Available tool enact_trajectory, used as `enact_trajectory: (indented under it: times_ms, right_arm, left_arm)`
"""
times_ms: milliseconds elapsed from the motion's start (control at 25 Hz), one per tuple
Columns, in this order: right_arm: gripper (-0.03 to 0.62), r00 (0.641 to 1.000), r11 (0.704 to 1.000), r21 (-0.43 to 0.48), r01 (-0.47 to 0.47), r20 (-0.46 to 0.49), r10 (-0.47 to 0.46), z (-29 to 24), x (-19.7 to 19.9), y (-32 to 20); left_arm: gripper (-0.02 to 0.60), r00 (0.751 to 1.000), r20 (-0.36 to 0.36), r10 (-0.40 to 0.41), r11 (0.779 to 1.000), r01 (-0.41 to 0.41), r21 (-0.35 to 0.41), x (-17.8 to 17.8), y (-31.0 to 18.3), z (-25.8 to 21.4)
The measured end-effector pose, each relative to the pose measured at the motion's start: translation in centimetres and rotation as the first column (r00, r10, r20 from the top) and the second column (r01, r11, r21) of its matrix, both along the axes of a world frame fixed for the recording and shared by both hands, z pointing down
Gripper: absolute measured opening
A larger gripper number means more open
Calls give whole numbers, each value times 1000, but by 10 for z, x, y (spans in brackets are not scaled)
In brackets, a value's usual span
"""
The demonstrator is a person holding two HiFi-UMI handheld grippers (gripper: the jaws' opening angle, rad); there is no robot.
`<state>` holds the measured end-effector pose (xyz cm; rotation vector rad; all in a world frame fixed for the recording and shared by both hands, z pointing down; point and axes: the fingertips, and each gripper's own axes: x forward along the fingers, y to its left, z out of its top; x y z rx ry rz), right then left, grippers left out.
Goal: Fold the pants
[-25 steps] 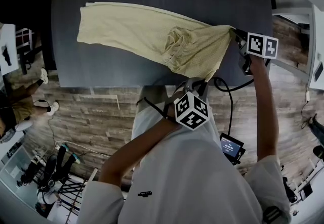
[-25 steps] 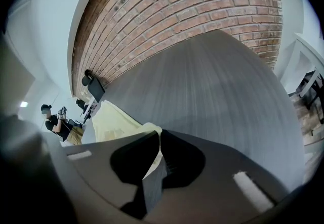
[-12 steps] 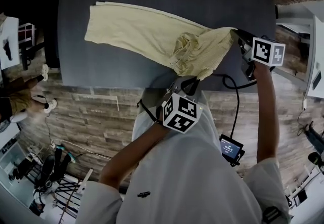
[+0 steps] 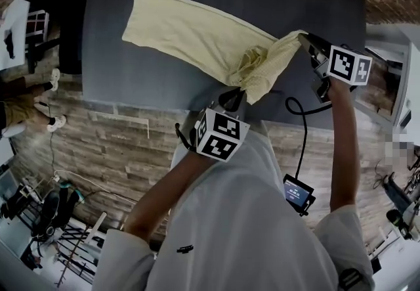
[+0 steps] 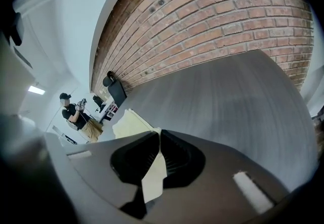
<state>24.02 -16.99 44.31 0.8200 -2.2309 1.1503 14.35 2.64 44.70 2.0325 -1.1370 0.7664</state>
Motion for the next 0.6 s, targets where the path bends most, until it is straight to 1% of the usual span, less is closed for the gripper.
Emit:
enact_trajectory:
  times_ms: [240,600]
  right_arm:
    - [21,999,999,18,36,29,-37,-12,-48,-7]
    - [23,995,997,46,67,69,-70,-26,-132,-20]
  left_arm:
    - [31,998,-9,-68,998,68,0,-37,-2,-1]
    - [31,986,-8,-169,985,169,10,-114,-13,-4]
